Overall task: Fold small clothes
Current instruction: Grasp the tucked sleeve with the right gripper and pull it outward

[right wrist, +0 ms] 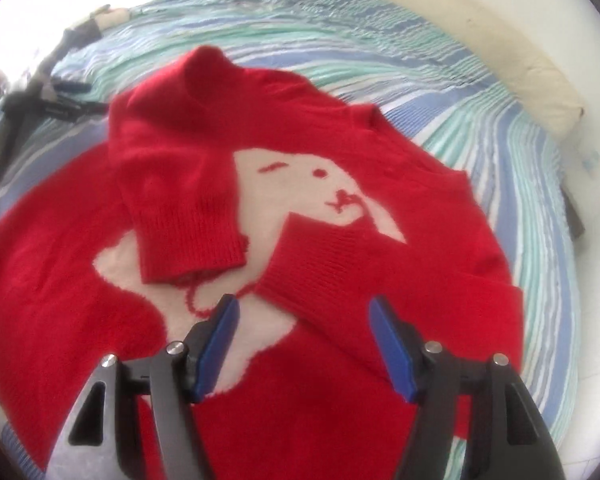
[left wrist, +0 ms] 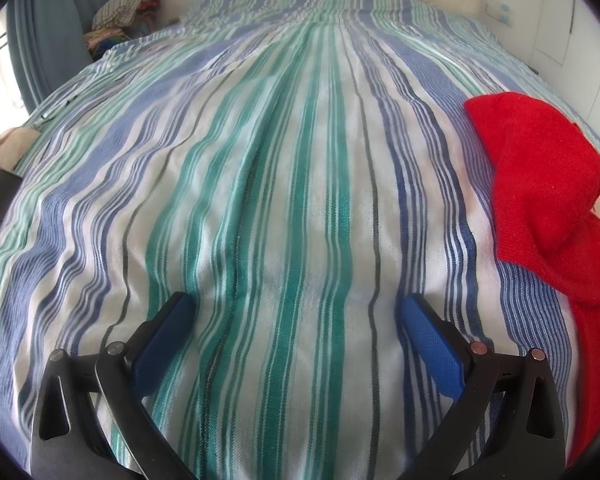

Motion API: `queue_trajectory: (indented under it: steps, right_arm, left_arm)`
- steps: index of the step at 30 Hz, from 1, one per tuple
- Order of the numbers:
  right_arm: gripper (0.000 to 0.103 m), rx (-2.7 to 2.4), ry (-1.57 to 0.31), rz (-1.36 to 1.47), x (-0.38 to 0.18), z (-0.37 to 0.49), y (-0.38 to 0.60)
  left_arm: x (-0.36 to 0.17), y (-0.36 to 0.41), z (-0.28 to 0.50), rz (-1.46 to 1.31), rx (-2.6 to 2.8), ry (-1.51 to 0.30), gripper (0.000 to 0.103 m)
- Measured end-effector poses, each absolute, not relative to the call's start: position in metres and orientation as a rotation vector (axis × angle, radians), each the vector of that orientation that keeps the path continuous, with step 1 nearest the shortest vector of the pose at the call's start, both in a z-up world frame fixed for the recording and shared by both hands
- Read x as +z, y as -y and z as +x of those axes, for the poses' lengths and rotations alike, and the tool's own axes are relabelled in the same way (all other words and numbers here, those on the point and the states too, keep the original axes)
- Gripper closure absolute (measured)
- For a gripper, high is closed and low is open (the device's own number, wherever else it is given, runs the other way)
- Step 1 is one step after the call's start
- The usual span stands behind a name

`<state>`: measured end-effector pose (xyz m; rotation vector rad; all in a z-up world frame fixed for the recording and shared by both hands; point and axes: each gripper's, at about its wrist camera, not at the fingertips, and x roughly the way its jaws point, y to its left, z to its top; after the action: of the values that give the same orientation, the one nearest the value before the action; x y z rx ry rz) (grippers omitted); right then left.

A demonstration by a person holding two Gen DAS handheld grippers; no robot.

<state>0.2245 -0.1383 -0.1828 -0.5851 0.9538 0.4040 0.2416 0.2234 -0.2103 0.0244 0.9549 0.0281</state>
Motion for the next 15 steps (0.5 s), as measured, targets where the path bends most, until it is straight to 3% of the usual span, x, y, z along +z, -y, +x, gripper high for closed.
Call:
queue_trajectory:
  steps: [1,4,10,15]
  right_arm:
    - [0.045,0.408,-0.974,-0.594,-0.195,0.233,0.135]
    - [0.095,0.365,-0.955,-0.429,-0.19,0.247,0.155]
    - [0.095,0.007,-0.754,0.165,-0.107,0.216,0.348]
    - [0.095,-0.312,-0.723,0.487,-0.12,0.143,0.515]
  left_arm:
    - [-0.21,-0.224,0.242,0.024,0.028,-0.955,0.0]
    - [-0.21,-0.223,0.242,0.025,0.028,-0.955,0.0]
    - [-0.211,-0.223,0.242,0.025,0.028,-0.955,0.0]
    - [-0.211,-0.223,0.242,0.024,0.028,-0.954,0.0]
